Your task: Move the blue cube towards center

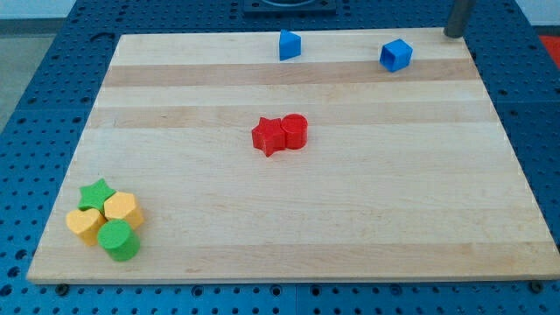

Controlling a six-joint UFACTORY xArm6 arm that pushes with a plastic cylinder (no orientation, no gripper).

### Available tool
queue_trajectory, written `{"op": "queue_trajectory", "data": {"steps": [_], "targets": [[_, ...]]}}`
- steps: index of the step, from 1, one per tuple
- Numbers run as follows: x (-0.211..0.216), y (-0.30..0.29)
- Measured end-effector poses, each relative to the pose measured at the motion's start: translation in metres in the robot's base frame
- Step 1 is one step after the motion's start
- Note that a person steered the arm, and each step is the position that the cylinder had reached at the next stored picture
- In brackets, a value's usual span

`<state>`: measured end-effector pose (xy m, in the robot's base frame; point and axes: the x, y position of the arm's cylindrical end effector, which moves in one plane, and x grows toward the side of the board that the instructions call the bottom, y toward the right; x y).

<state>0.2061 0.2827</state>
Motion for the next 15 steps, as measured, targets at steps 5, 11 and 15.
{"op": "queue_trajectory", "data": {"steps": [5, 11, 15], "targets": [[0.021, 0.001], [0.076, -0.181], [0.088, -0.250]]}}
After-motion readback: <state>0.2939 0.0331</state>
